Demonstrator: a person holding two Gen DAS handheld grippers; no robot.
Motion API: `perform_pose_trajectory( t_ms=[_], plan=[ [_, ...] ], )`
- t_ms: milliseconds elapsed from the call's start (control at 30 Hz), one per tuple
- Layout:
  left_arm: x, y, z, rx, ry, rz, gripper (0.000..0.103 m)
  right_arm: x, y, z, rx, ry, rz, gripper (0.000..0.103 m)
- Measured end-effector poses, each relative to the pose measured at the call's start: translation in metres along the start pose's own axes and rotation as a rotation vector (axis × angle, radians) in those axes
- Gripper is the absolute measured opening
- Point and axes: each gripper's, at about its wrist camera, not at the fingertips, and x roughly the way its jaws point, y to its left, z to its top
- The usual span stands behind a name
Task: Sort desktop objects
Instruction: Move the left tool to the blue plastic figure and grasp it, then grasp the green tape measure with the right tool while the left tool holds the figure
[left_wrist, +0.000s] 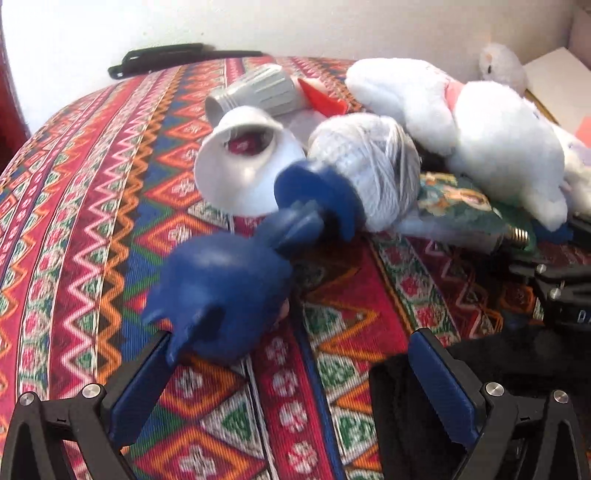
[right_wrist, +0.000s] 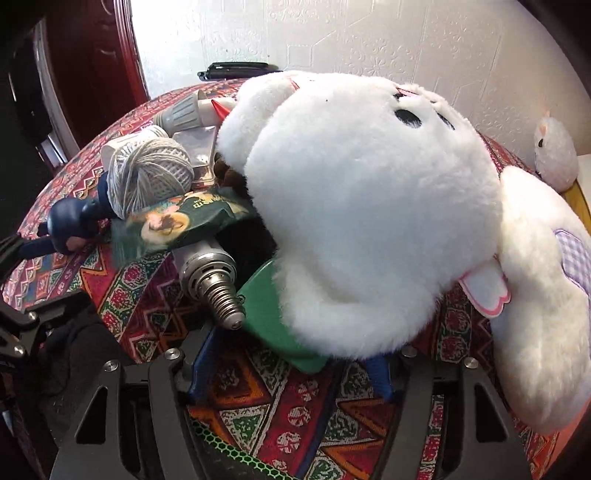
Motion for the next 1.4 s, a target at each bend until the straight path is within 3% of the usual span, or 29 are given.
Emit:
perform_pose_trajectory(
  t_ms=[133,200,333,400,433,467,700,1000,1300,1400],
  plan=[
    [0.003,0.013,0.011,-0.036,-0.016,-0.001,0.102,-0.002,0.001,-0.003,0.009,-0.018,0.001,0.068],
    [0.004,0.019,0.016,-0.062,-0.028,0.016,0.102,-0.005,0.001,-0.006,0.017,-0.015,0.007,0.059],
    [0.014,0.023,0.019,-0.059,-0.036,0.018,0.101,-0.011,-0.001,-0.011,0.025,-0.008,0.024,0.059],
    [0.016,0.022,0.020,-0.045,-0.041,0.028,0.084,-0.012,-0.002,-0.014,0.024,-0.010,0.023,0.059],
    [0.016,0.022,0.020,-0.037,-0.046,0.043,0.064,-0.013,-0.002,-0.015,0.028,-0.012,0.023,0.059],
    [0.014,0.023,0.021,-0.033,-0.049,0.059,0.054,-0.014,-0.002,-0.016,0.035,-0.014,0.024,0.059],
    [-0.008,0.019,0.003,-0.038,-0.037,0.027,0.054,-0.024,-0.008,-0.026,0.082,-0.011,0.045,0.059],
    [-0.073,-0.012,-0.053,-0.089,-0.037,-0.026,0.054,-0.058,-0.025,-0.046,0.158,-0.036,0.082,0.058],
    [-0.106,-0.053,-0.095,-0.063,-0.018,-0.102,0.054,-0.118,-0.031,-0.075,0.192,-0.092,0.103,0.058],
    [-0.115,-0.069,-0.109,-0.047,-0.007,-0.123,0.054,-0.145,-0.030,-0.100,0.188,-0.091,0.095,0.058]
  ],
)
